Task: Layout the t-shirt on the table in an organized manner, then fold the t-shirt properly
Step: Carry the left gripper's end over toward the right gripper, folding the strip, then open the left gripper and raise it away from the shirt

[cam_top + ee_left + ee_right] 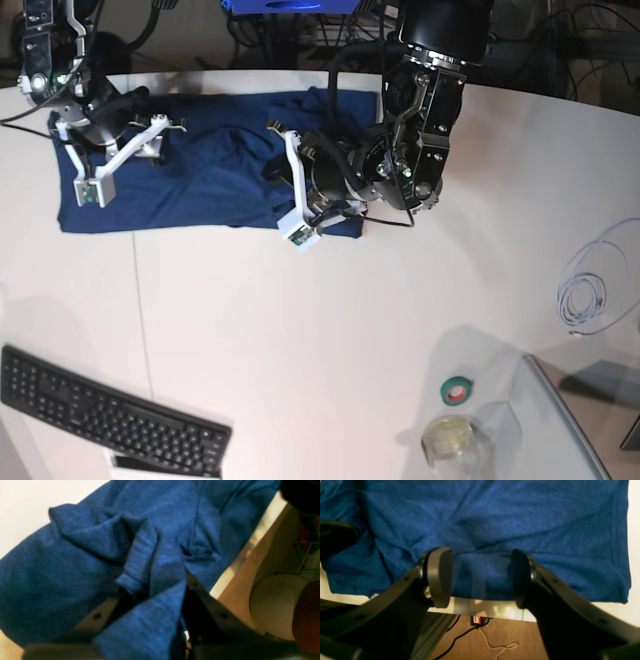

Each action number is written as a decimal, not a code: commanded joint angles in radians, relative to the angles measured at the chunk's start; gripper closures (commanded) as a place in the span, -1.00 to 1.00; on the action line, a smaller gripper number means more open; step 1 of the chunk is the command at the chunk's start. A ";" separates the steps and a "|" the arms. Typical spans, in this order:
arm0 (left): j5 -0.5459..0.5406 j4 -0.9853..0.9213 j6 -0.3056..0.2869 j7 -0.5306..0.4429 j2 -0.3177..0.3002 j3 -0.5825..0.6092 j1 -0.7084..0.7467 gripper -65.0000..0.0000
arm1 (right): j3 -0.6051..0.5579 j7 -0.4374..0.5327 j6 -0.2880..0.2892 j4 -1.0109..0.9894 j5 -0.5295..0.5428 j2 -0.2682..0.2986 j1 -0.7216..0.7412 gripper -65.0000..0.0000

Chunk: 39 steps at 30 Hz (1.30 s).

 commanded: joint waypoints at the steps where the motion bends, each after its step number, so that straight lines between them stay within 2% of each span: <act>1: -0.025 0.020 -0.003 -0.011 0.007 0.000 -0.013 1.00 | 0.006 0.014 -0.001 0.014 0.004 0.007 0.001 -0.07; 18: -0.023 -0.107 -0.002 -0.017 0.038 0.000 -0.053 1.00 | 0.000 0.014 -0.001 0.014 0.004 0.007 0.002 -0.07; 26: -0.023 -0.106 -0.002 -0.011 0.047 0.001 -0.061 1.00 | -0.002 0.012 -0.001 0.014 0.004 0.007 0.002 -0.07; 29: -0.025 -0.104 -0.003 -0.011 0.047 0.001 -0.061 0.40 | -0.002 0.012 -0.001 0.014 0.005 0.007 0.002 -0.07; 31: -0.025 -0.104 -0.005 -0.011 0.049 0.013 -0.061 0.10 | -0.002 0.012 -0.001 0.014 0.005 0.007 0.002 -0.07; 32: -0.025 -0.104 -0.005 -0.012 0.049 0.038 -0.062 0.02 | -0.002 0.012 -0.001 0.014 0.005 0.007 0.002 -0.07; 39: -0.025 -0.104 -0.005 -0.017 0.076 0.159 -0.079 -0.01 | 0.004 0.015 -0.001 0.014 0.005 0.007 -0.004 -0.07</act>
